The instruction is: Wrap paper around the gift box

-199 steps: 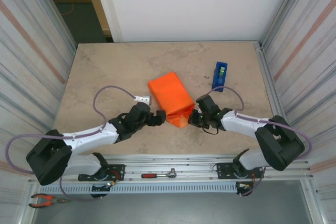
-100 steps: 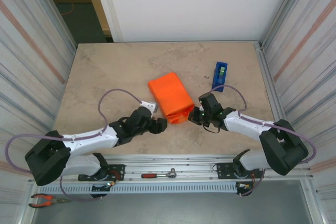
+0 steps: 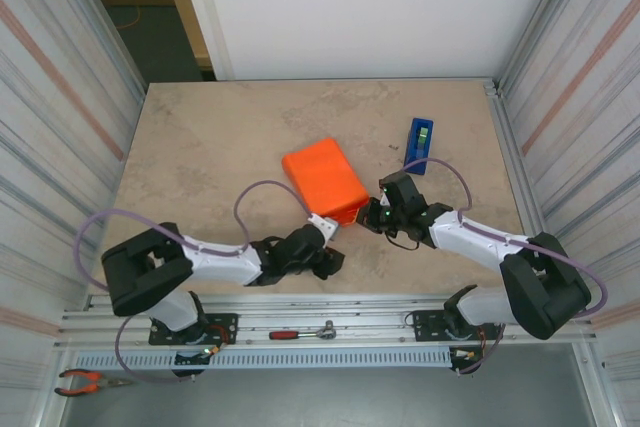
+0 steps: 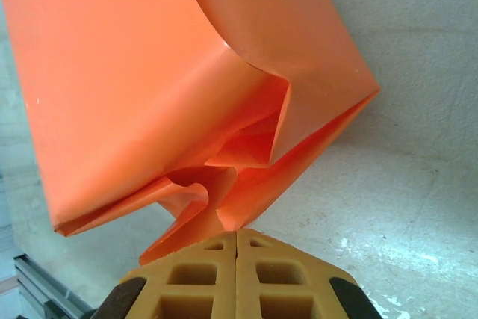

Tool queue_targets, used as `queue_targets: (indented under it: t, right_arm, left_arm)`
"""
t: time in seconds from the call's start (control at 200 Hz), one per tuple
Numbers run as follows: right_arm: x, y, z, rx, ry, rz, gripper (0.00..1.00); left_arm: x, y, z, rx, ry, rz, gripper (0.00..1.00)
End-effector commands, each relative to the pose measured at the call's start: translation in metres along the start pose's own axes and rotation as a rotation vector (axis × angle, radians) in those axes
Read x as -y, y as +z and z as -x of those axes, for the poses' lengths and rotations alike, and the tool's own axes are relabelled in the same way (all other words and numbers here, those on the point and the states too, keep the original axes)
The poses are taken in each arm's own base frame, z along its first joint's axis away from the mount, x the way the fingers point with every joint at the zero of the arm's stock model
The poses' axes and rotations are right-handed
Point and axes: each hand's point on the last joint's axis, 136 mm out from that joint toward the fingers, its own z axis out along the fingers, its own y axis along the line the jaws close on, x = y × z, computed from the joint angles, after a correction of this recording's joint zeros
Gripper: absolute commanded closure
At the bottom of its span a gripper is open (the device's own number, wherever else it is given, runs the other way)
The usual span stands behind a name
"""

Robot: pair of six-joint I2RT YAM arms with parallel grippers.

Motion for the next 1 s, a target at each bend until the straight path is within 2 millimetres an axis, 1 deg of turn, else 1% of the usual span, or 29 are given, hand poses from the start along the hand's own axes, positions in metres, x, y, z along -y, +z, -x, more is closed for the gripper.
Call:
queue_targets:
  t: [0.0,0.195,0.361,0.446,0.611,0.621,0.636,0.641,0.646,0.671,0.676,0.681,0.686,0.691,0.711,0.732,0.812,0.852,0.897,0.997]
  right_arm:
    - [-0.016,-0.008,0.010,0.026,0.014,0.049,1.00]
    - [-0.015,-0.005,0.007,0.015,0.020,0.052,1.00]
    - [-0.012,-0.004,0.006,0.012,0.022,0.050,1.00]
    - [-0.011,-0.004,0.005,0.010,0.022,0.050,1.00]
    - [-0.011,-0.003,0.004,-0.002,0.027,0.057,1.00]
    - [-0.011,-0.003,0.004,-0.003,0.026,0.060,1.00]
    - [-0.011,-0.004,0.004,-0.004,0.028,0.060,0.94]
    - [-0.011,-0.004,0.004,-0.004,0.028,0.060,0.94]
    - [-0.010,-0.004,0.004,-0.004,0.029,0.059,0.91]
    - [-0.010,-0.005,0.004,0.000,0.028,0.057,0.83]
    - [-0.010,-0.005,0.004,0.000,0.028,0.057,0.83]
    - [-0.009,-0.006,0.004,0.002,0.029,0.056,0.80]
    - [-0.009,-0.006,0.004,0.002,0.029,0.056,0.80]
    - [-0.008,-0.007,0.005,0.003,0.031,0.053,0.77]
    - [-0.006,-0.008,0.005,0.006,0.033,0.049,0.73]
    - [-0.004,-0.009,0.005,0.010,0.035,0.046,0.71]
    - [0.006,-0.015,0.006,0.027,0.049,0.037,0.68]
    - [0.012,-0.017,0.007,0.034,0.060,0.028,0.67]
    - [0.020,-0.019,0.006,0.039,0.073,0.022,0.69]
    - [0.033,-0.018,0.001,0.037,0.082,0.017,0.81]
  left_arm:
    - [0.015,0.010,0.028,0.087,0.018,-0.024,0.68]
    - [0.007,0.030,0.043,0.125,0.028,0.067,0.74]
    - [-0.009,0.045,0.044,0.126,0.037,0.171,0.79]
    - [-0.024,0.047,0.043,0.133,0.032,0.257,0.84]
    - [-0.050,0.041,0.050,0.171,0.033,0.407,0.87]
    - [-0.051,0.040,0.050,0.172,0.033,0.411,0.87]
    - [-0.052,0.040,0.050,0.174,0.030,0.414,0.88]
    - [-0.053,0.040,0.051,0.175,0.029,0.415,0.88]
    - [-0.053,0.039,0.051,0.175,0.029,0.416,0.88]
    - [-0.054,0.039,0.053,0.180,0.021,0.417,0.88]
    - [-0.055,0.038,0.053,0.181,0.020,0.418,0.88]
    - [-0.055,0.038,0.054,0.182,0.019,0.417,0.88]
    - [-0.055,0.038,0.054,0.183,0.018,0.418,0.88]
    - [-0.055,0.038,0.054,0.183,0.018,0.418,0.88]
    - [-0.056,0.037,0.056,0.189,0.013,0.417,0.88]
    - [-0.056,0.036,0.057,0.191,0.012,0.414,0.88]
    - [-0.056,0.034,0.062,0.201,0.007,0.406,0.88]
    - [-0.057,0.032,0.065,0.208,0.004,0.407,0.87]
    - [-0.056,0.031,0.067,0.211,-0.002,0.400,0.87]
    - [-0.057,0.028,0.072,0.224,-0.018,0.392,0.87]
